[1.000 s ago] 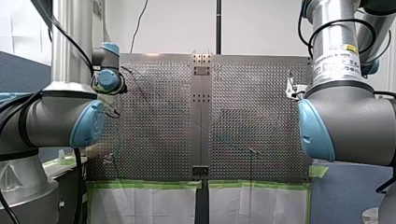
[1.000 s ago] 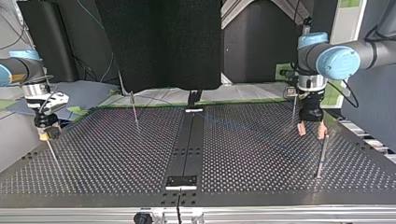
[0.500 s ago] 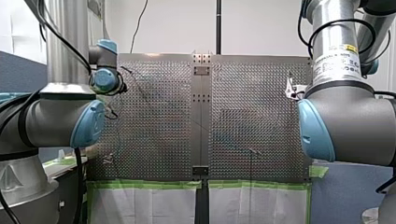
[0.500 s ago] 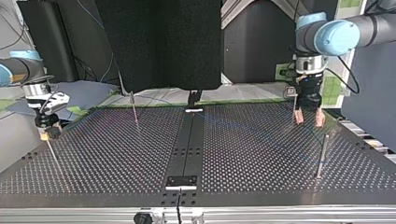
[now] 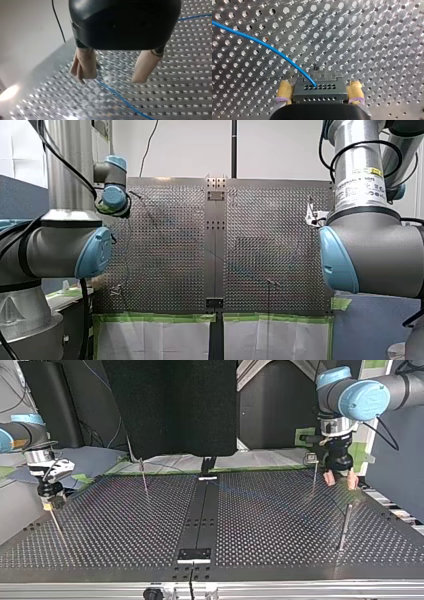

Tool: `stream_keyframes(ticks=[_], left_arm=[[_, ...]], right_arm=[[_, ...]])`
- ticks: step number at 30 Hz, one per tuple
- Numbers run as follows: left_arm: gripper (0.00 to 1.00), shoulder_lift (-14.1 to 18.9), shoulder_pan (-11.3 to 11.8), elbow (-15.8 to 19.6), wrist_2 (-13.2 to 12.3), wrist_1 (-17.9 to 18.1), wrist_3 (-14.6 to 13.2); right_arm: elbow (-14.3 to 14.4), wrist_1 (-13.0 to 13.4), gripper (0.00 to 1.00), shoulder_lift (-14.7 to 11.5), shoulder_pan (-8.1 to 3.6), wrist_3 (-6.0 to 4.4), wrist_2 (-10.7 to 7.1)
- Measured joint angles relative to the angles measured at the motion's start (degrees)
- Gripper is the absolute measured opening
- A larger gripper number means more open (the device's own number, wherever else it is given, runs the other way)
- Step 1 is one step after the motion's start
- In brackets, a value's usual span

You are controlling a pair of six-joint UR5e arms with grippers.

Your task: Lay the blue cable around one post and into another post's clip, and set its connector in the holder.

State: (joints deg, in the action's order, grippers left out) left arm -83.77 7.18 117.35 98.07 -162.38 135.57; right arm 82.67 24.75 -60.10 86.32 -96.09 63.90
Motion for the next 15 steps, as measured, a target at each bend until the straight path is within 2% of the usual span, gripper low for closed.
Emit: stream_keyframes(ticks=[10,15], left_arm=[[1.00,3.48,-0.21,-6.30,6.31,-6.29,-6.32],[1.00,4.40,-0.31,-8.96,8.23,-8.81,-8.98]], right_arm=[[0.00,-0.03,1.00,0.01,0.03,0.00,0.00],[0.00,-0.01,1.00,0.06,0.17,-0.05,0.00]])
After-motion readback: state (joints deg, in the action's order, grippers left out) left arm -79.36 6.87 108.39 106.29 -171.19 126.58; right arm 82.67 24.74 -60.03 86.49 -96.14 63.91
